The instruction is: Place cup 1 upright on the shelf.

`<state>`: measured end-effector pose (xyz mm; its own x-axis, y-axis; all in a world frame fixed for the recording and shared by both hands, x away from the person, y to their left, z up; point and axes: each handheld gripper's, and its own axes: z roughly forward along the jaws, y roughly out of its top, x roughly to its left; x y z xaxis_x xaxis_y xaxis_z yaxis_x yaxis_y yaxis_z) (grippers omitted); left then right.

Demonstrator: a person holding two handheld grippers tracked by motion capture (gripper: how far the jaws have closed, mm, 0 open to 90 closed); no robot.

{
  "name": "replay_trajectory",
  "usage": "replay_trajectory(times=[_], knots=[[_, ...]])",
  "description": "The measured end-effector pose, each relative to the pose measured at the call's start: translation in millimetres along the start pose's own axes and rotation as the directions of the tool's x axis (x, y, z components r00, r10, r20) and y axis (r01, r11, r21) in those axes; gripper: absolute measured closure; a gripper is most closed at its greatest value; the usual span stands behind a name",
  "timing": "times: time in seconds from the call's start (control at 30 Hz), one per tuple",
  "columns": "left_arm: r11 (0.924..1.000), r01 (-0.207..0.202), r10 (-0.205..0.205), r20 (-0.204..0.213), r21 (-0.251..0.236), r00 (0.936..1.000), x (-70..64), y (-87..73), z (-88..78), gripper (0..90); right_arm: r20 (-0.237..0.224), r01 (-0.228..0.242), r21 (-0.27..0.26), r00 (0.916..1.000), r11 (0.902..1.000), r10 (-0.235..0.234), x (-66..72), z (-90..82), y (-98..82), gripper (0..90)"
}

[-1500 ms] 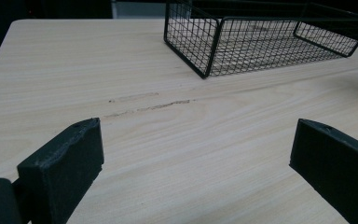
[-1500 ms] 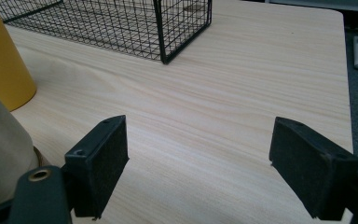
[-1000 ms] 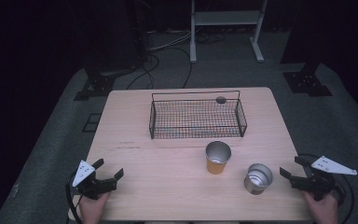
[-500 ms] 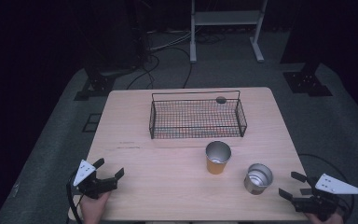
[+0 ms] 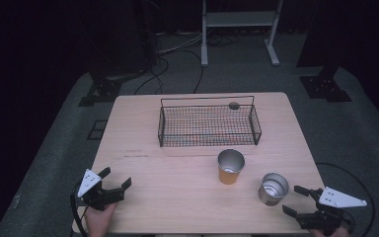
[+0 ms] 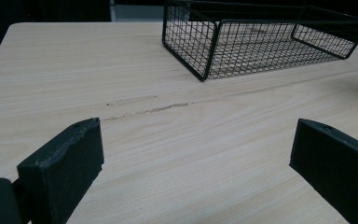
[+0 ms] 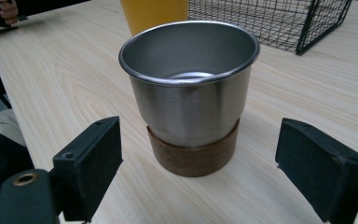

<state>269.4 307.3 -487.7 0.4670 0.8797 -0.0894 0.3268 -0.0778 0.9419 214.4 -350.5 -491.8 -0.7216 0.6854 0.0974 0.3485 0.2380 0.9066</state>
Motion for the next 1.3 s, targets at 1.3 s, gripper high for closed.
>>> replay_trajectory(times=[1.3], knots=[[0.9999,-0.009,0.009,-0.001,0.010,1.0000,0.9,0.1,0.8,1.7,-0.040,0.006,-0.011,0.9992,0.9999,-0.007,-0.2,47.1,18.1,13.0]])
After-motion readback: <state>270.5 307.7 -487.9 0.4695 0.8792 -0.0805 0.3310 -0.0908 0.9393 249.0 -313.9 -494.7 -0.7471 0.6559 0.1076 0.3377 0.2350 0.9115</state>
